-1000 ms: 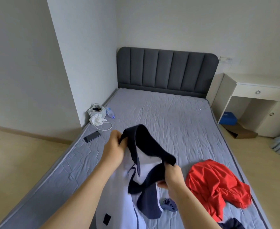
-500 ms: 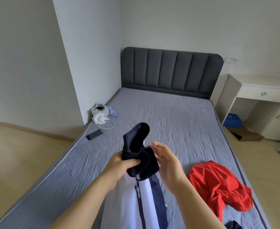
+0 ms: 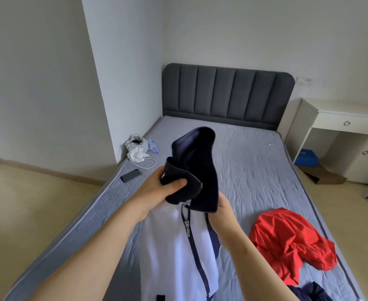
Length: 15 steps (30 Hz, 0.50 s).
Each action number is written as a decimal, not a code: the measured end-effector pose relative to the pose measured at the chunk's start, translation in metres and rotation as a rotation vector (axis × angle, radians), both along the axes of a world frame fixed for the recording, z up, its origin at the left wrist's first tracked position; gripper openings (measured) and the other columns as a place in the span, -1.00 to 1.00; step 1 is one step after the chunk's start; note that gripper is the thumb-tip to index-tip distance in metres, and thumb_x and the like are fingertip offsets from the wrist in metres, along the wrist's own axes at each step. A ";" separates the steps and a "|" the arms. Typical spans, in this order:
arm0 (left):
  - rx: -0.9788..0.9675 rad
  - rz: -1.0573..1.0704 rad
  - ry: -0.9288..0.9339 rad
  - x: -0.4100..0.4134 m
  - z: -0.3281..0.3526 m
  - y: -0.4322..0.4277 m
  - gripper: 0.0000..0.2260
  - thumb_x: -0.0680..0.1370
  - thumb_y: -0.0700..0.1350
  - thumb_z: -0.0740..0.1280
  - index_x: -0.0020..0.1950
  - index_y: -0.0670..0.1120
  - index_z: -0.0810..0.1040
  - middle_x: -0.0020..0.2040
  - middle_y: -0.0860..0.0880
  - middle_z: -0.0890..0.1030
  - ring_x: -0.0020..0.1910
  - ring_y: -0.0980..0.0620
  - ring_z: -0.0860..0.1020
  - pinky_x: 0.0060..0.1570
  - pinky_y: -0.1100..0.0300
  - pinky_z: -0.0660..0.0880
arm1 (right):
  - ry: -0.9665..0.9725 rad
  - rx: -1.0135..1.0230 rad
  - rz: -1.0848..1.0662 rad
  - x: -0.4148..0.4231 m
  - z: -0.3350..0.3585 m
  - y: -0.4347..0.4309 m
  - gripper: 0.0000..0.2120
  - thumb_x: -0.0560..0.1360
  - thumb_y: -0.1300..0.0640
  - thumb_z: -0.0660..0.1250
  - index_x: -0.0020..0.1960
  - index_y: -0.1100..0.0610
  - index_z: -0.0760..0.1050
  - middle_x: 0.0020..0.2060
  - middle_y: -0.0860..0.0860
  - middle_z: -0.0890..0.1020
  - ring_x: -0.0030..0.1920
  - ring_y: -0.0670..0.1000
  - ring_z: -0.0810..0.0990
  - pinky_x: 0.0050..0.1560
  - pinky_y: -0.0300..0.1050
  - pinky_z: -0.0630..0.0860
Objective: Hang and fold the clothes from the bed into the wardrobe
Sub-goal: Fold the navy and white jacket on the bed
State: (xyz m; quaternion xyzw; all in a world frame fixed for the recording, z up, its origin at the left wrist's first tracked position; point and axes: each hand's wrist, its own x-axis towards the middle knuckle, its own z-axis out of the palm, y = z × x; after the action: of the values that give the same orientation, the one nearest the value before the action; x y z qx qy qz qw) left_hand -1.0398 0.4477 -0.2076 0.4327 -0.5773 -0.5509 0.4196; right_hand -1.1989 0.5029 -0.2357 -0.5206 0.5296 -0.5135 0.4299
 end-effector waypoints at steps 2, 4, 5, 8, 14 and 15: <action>0.046 -0.003 -0.122 0.021 0.001 0.000 -0.67 0.41 -0.01 0.46 0.10 0.06 0.43 -0.03 0.13 0.58 -0.09 0.24 0.55 -0.16 0.35 0.45 | -0.020 -0.024 -0.074 0.018 0.001 0.003 -0.90 0.50 0.34 0.15 -0.06 0.31 0.44 -0.19 0.31 0.51 -0.27 -0.08 0.48 -0.27 -0.32 0.49; 0.052 0.039 -0.200 0.042 0.001 0.003 -0.68 0.38 0.05 0.48 0.02 0.06 0.44 -0.05 0.12 0.57 -0.07 0.20 0.54 -0.13 0.29 0.45 | 0.008 0.018 -0.189 0.041 -0.003 0.008 -0.87 0.49 0.30 0.16 -0.04 0.23 0.47 -0.16 0.21 0.56 -0.23 -0.08 0.48 -0.20 -0.20 0.48; 0.035 0.060 -0.210 0.053 0.000 0.006 -0.72 0.37 0.06 0.48 -0.04 0.06 0.46 -0.05 0.10 0.59 -0.06 0.17 0.55 -0.09 0.25 0.47 | 0.017 0.032 -0.244 0.054 -0.006 0.012 -0.87 0.48 0.29 0.15 -0.02 0.25 0.44 -0.23 0.21 0.51 -0.23 -0.03 0.44 -0.20 -0.12 0.43; -0.037 0.096 -0.167 0.087 0.003 0.017 -0.78 0.38 0.00 0.49 -0.06 0.04 0.53 -0.04 0.05 0.64 -0.04 0.08 0.60 0.04 0.12 0.53 | 0.056 0.024 -0.386 0.086 -0.008 0.029 -0.87 0.48 0.27 0.13 -0.03 0.30 0.39 -0.29 0.07 0.43 -0.25 -0.03 0.31 -0.21 -0.13 0.27; -0.168 0.063 -0.055 0.138 0.034 0.032 -0.85 0.38 -0.04 0.49 -0.13 0.08 0.56 -0.27 0.18 0.67 -0.25 0.22 0.63 -0.29 0.37 0.52 | 0.128 0.030 -0.461 0.110 0.028 0.072 -0.77 0.43 0.18 0.15 -0.34 0.00 0.48 -0.48 -0.12 0.49 -0.34 -0.08 0.41 -0.31 -0.19 0.36; -0.184 0.038 -0.046 0.140 0.040 0.031 -0.85 0.38 -0.04 0.49 -0.13 0.08 0.56 -0.29 0.22 0.65 -0.29 0.26 0.62 -0.35 0.42 0.49 | 0.134 0.028 -0.495 0.111 0.030 0.074 -0.79 0.47 0.22 0.14 -0.27 0.10 0.49 -0.43 -0.04 0.49 -0.31 -0.02 0.40 -0.28 -0.16 0.35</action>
State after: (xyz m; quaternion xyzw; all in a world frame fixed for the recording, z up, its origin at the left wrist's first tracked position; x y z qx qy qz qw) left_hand -0.8998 0.4792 -0.1678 0.4157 -0.6265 -0.4774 0.4547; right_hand -1.0882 0.5769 -0.2054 -0.4018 0.6753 -0.5601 0.2622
